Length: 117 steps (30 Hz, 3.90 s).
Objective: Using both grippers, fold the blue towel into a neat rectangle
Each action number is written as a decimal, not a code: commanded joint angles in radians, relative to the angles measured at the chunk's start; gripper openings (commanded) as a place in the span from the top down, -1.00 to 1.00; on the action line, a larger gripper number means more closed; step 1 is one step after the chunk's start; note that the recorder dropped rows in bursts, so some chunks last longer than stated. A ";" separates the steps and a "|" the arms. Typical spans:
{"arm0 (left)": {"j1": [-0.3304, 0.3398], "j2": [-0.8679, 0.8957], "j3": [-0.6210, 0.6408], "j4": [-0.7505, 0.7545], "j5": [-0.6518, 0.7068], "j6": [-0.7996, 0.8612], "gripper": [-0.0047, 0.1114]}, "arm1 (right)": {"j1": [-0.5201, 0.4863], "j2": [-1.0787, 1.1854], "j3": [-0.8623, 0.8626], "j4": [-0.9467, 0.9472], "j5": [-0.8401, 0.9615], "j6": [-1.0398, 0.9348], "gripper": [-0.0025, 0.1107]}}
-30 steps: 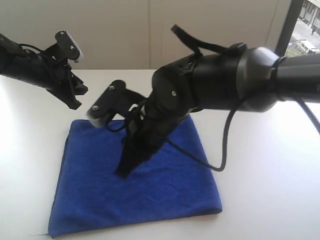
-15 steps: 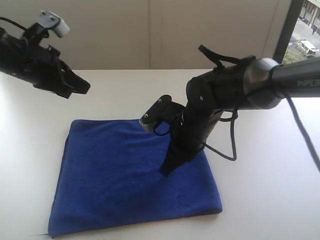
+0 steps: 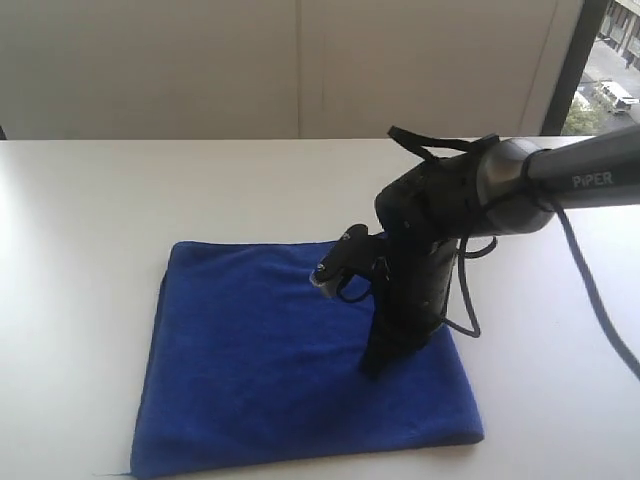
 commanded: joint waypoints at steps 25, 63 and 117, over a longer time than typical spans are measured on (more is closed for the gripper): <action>0.003 -0.390 0.342 0.536 0.024 -0.695 0.92 | 0.384 -0.022 0.060 0.127 -0.130 -0.041 0.96; 0.003 -0.409 0.344 0.539 -0.004 -0.693 0.92 | -0.015 0.289 -0.513 0.744 -0.012 -0.431 0.96; 0.003 -0.409 0.344 0.544 -0.029 -0.684 0.92 | -0.132 -0.001 -0.243 0.288 0.093 -0.208 0.96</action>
